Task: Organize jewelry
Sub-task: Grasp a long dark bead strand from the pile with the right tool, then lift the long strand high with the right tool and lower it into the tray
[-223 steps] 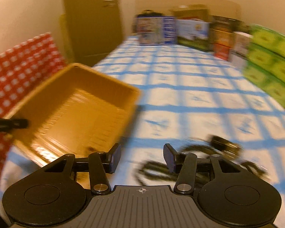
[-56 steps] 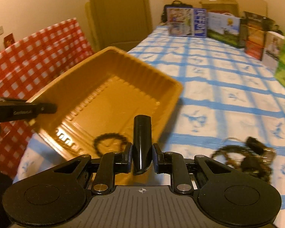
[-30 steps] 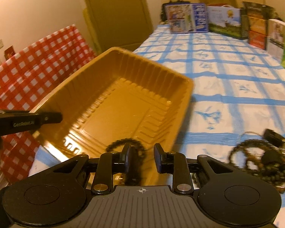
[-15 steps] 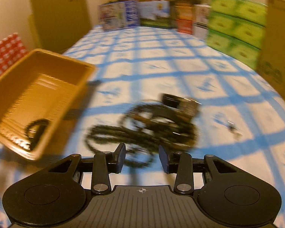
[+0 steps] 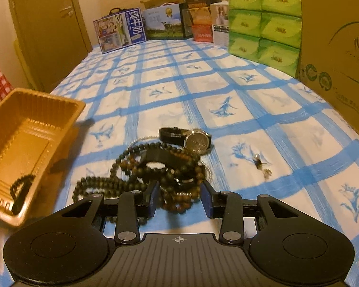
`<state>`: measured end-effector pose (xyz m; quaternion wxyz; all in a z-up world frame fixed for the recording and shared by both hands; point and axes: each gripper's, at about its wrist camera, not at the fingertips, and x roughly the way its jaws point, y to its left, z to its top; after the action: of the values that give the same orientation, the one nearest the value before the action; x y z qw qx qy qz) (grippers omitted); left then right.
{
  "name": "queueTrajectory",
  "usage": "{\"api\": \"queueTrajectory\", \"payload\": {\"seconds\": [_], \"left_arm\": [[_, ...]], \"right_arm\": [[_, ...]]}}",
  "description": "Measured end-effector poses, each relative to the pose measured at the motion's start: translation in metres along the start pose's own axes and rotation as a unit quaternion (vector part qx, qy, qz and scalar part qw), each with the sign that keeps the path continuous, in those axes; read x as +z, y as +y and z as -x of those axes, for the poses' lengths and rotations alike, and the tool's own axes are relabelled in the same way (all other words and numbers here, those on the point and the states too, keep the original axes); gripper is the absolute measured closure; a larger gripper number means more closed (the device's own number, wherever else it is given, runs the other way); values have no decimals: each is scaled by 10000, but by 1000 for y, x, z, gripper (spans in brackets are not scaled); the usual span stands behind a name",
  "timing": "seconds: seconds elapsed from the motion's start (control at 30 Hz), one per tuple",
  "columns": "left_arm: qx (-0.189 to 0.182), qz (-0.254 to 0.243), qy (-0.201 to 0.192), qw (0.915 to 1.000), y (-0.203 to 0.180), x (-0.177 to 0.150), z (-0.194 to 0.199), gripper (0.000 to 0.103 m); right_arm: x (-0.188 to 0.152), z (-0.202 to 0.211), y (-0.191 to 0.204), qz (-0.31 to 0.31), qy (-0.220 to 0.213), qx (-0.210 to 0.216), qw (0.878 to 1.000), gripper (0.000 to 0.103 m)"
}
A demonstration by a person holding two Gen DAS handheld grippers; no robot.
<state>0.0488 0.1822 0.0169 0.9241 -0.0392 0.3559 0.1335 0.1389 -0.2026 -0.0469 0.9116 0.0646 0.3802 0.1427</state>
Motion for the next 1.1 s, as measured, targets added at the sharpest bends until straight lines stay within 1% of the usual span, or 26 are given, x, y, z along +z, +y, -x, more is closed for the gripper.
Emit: {"api": "queueTrajectory", "payload": {"seconds": [0.17,0.27,0.37,0.4,0.43,0.5,0.67,0.77,0.93,1.1], "left_arm": [[4,5,0,10000,0,0,0,98],[2,3,0,10000,-1,0,-1,98],[4,5,2,10000,-1,0,-1,98],[5,7,1,10000,-1,0,0,98],[6,4,1,10000,-1,0,0,98],[5,2,-2,10000,-2,0,0,98],[7,4,2,10000,-2,0,-1,98],[7,2,-1,10000,-2,0,-1,98],[12,-2,-7,10000,-3,0,0,98],[11,1,-2,10000,-3,0,0,98]], "right_arm": [[10,-12,-4,-397,-12,78,9992,65],[12,-19,-4,-487,42,62,9988,69],[12,-25,-8,-715,85,117,9973,75],[12,-25,-9,-741,72,110,9972,80],[12,-25,-9,-762,71,117,9970,87],[13,-26,-9,-775,107,174,9968,95],[18,-15,-2,-522,-24,117,9986,96],[26,-1,9,-182,-215,127,9995,96],[48,27,29,352,-585,328,9971,96],[76,55,48,702,-972,589,9910,96]]}}
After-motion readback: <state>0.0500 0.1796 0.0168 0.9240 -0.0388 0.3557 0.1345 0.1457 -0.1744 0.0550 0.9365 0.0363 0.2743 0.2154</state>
